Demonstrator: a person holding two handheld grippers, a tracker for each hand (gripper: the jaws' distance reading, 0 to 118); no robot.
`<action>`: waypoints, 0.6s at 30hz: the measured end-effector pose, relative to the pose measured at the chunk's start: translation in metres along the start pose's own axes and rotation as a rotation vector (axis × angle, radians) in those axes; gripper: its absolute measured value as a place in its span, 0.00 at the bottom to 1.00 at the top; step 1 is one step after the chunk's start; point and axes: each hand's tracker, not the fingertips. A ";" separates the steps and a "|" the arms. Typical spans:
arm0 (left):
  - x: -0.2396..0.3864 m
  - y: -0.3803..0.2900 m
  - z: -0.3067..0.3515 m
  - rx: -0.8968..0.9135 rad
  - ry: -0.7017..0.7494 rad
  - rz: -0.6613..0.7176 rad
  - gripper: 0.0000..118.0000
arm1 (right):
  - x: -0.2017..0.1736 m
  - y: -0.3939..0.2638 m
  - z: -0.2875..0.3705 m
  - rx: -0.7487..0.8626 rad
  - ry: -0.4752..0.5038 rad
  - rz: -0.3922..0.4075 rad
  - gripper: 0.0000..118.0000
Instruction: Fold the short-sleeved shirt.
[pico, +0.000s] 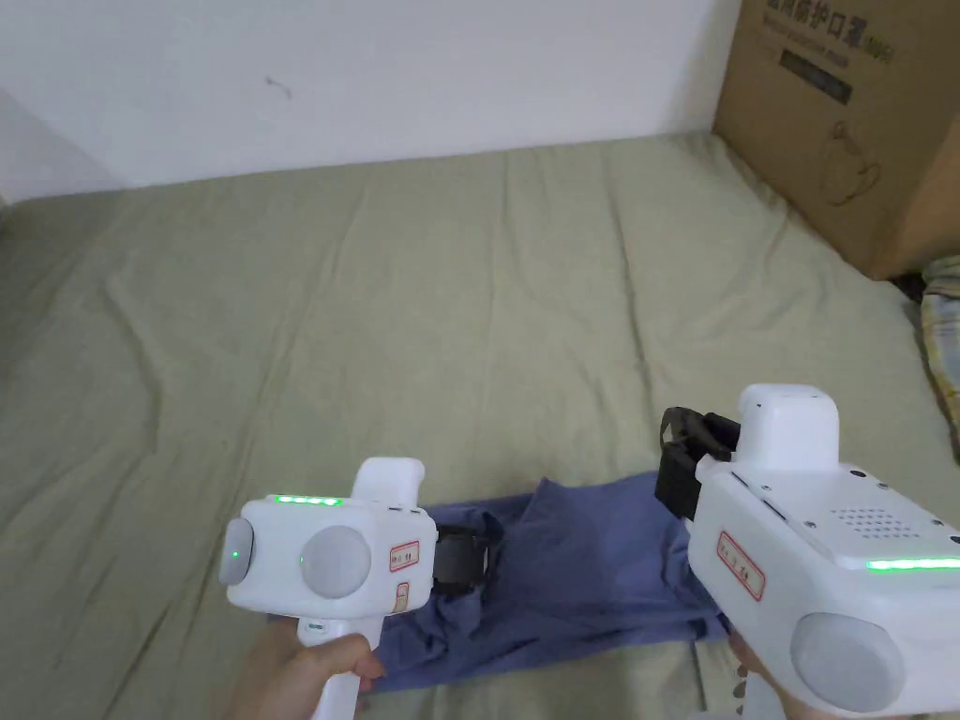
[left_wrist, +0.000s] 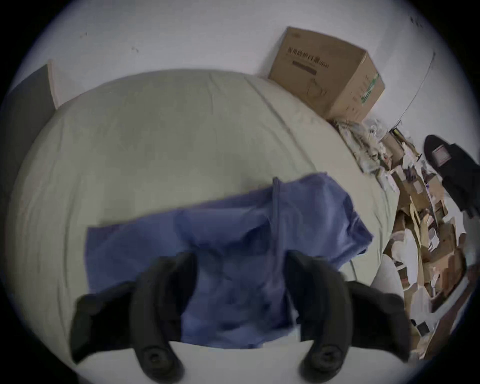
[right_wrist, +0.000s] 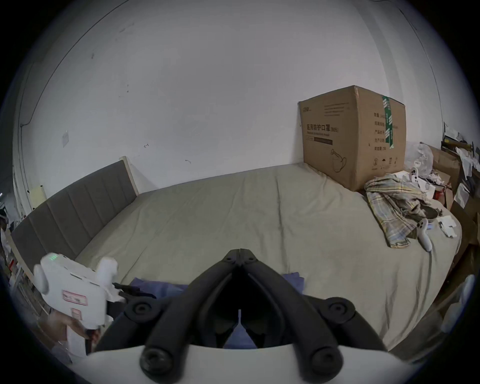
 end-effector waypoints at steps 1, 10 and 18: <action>-0.003 -0.003 -0.005 -0.016 -0.011 0.023 0.75 | 0.003 -0.001 0.000 -0.004 -0.007 -0.006 0.01; -0.068 -0.005 0.064 0.188 -0.066 0.297 0.70 | -0.007 -0.001 0.001 -0.014 0.004 0.004 0.01; -0.092 -0.035 0.026 0.075 -0.109 0.430 0.01 | -0.032 -0.003 -0.002 -0.007 0.060 0.064 0.01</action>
